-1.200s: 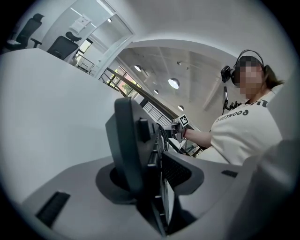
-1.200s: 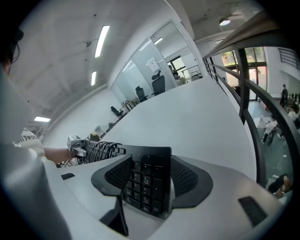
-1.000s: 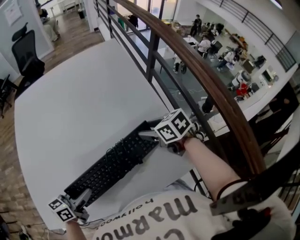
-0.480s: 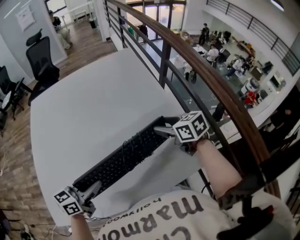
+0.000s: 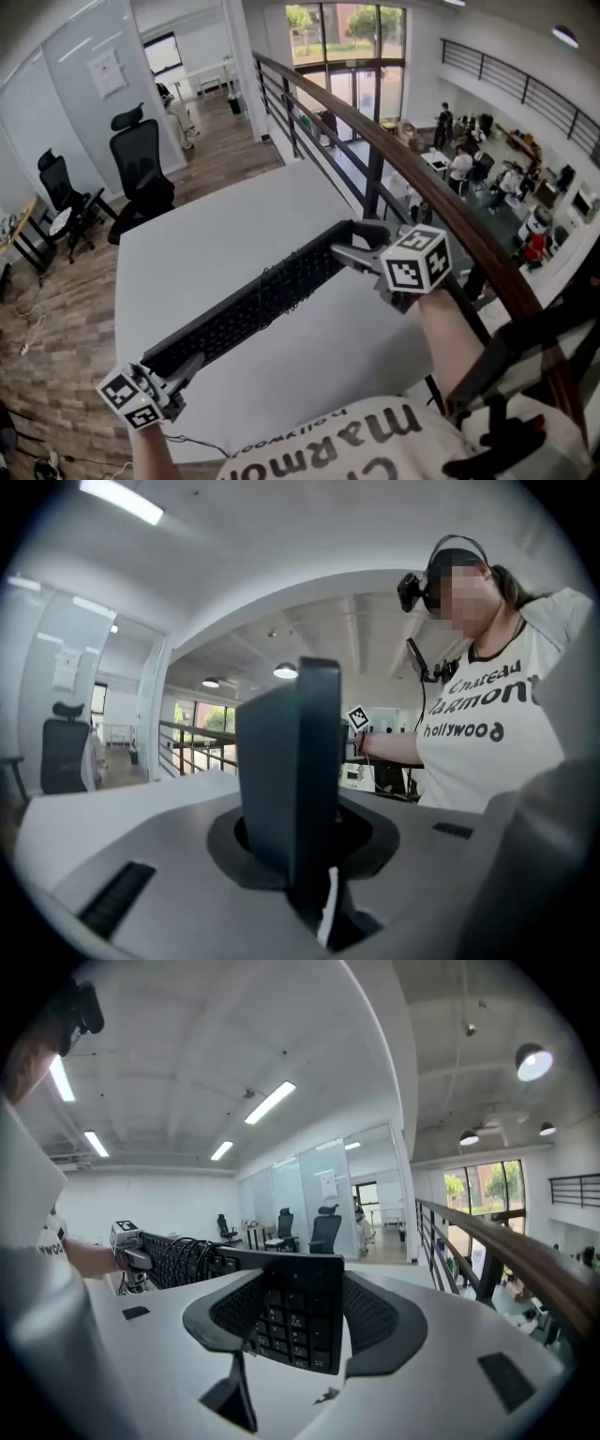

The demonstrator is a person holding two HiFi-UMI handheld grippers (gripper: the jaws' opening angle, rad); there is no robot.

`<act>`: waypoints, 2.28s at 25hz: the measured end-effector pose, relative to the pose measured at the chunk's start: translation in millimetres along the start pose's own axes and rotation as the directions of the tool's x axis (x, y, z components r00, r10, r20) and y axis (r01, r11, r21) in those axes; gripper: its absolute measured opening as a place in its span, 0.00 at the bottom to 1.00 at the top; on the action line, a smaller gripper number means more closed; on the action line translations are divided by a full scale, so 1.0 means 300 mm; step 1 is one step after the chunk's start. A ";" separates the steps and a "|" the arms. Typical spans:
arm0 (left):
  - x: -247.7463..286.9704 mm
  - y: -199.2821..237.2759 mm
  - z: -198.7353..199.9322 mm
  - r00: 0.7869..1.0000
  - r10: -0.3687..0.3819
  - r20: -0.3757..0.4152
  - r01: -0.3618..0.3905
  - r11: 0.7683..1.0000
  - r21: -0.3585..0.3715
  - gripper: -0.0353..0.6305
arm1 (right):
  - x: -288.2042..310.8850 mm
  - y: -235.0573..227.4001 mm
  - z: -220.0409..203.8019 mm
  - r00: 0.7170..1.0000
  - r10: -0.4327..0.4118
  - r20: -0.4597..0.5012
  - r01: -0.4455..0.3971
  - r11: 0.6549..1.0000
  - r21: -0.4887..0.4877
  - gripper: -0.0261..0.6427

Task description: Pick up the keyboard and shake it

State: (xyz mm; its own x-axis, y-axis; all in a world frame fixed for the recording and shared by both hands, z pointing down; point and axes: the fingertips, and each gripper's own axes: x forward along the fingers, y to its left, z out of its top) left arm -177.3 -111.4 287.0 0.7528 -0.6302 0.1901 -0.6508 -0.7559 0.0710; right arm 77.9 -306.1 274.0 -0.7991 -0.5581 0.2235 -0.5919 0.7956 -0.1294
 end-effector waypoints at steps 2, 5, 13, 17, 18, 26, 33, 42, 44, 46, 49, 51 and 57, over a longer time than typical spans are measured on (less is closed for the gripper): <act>-0.030 0.004 0.115 0.999 0.032 0.022 -0.035 0.992 0.123 0.16 | -0.007 0.021 0.123 0.997 0.014 0.070 -0.011 0.999 -0.047 0.44; -0.077 0.012 0.268 0.995 0.085 0.043 -0.094 0.945 0.312 0.16 | -0.004 0.052 0.298 0.984 0.047 0.170 -0.027 0.993 -0.117 0.44; -0.144 -0.087 0.446 0.974 0.224 0.044 -0.179 0.627 0.758 0.16 | -0.063 0.100 0.461 0.944 0.062 0.323 0.015 0.973 -0.232 0.44; -0.152 -0.142 0.467 0.971 0.228 0.076 -0.189 0.527 0.829 0.16 | -0.100 0.120 0.484 0.921 0.089 0.380 0.022 0.960 -0.278 0.44; -0.160 -0.143 0.473 0.969 0.232 0.082 -0.193 0.509 0.839 0.16 | -0.100 0.128 0.492 0.917 0.091 0.389 0.028 0.957 -0.289 0.44; -0.162 -0.128 0.562 0.956 0.268 0.120 -0.219 0.377 0.900 0.17 | -0.062 0.102 0.571 0.905 0.056 0.422 0.095 0.940 -0.327 0.41; -0.146 -0.187 0.598 0.952 0.273 0.143 -0.210 0.236 0.949 0.17 | -0.106 0.095 0.578 0.869 0.074 0.489 0.092 0.948 -0.306 0.41; -0.107 -0.179 0.610 0.950 0.297 0.096 -0.168 0.229 0.959 0.18 | -0.069 0.036 0.532 0.891 0.044 0.452 0.069 0.971 -0.231 0.41; -0.103 -0.189 0.627 0.949 0.300 0.099 -0.160 0.187 0.969 0.17 | -0.070 0.031 0.538 0.884 0.048 0.466 0.061 0.975 -0.216 0.40; -0.103 -0.186 0.636 0.949 0.299 0.097 -0.152 0.167 0.974 0.18 | -0.069 0.029 0.539 0.880 0.049 0.472 0.058 0.976 -0.209 0.40; -0.106 -0.180 0.631 0.948 0.301 0.103 -0.156 0.160 0.975 0.18 | -0.066 0.031 0.539 0.880 0.047 0.472 0.062 0.975 -0.212 0.41; -0.106 -0.188 0.628 0.946 0.304 0.112 -0.161 0.144 0.976 0.17 | -0.067 0.034 0.541 0.879 0.052 0.474 0.057 0.976 -0.212 0.40; -0.107 -0.178 0.629 0.952 0.284 0.112 -0.162 0.158 0.974 0.18 | -0.070 0.030 0.541 0.879 0.042 0.475 0.065 0.976 -0.207 0.40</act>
State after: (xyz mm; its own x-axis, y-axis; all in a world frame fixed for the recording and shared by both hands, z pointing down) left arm -148.0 -84.3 92.4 0.5428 -0.8349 0.0911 -0.1289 -0.1899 -0.9733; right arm 72.1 -325.4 111.5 -0.7773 -0.5695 -0.2673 -0.6082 0.7888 0.0883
